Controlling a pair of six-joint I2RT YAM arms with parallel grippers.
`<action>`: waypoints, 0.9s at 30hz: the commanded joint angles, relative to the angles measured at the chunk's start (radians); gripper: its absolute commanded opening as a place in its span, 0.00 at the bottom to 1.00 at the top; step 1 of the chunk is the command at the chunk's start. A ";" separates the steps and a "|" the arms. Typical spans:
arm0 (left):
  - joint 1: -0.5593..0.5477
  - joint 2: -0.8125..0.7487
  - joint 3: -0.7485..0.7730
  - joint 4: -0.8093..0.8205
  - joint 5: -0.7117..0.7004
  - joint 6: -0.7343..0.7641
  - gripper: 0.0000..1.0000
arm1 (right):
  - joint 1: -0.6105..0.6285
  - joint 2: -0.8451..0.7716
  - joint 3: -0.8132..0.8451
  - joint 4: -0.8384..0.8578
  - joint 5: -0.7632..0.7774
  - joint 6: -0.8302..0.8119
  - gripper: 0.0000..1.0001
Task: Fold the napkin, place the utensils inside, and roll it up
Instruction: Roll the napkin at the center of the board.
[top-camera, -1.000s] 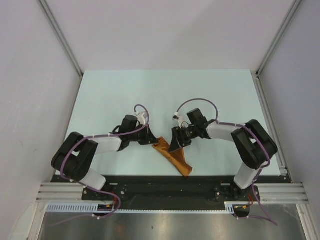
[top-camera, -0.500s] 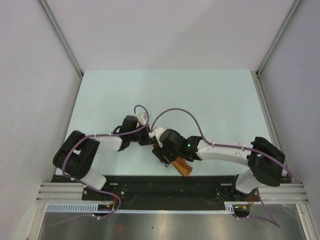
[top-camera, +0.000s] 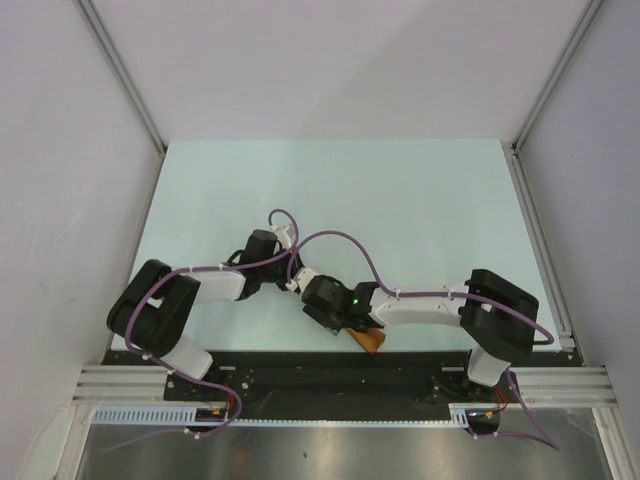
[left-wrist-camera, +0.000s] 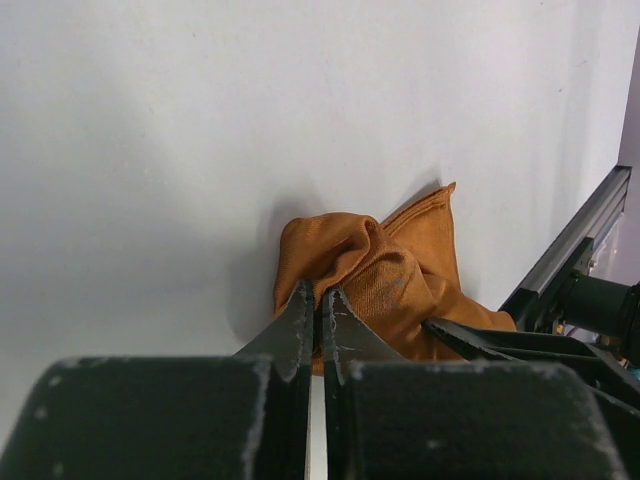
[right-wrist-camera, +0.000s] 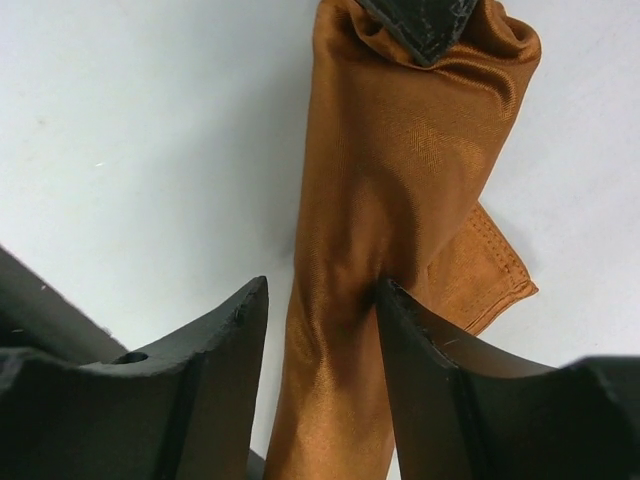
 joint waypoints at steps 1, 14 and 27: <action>-0.007 0.013 0.054 -0.028 0.019 0.007 0.00 | -0.033 0.012 -0.008 0.021 -0.013 0.003 0.50; 0.010 -0.066 0.169 -0.131 -0.064 0.072 0.60 | -0.349 -0.046 -0.183 0.212 -0.619 0.102 0.34; 0.007 -0.042 0.083 -0.044 0.048 0.051 0.68 | -0.630 0.045 -0.260 0.409 -1.050 0.184 0.32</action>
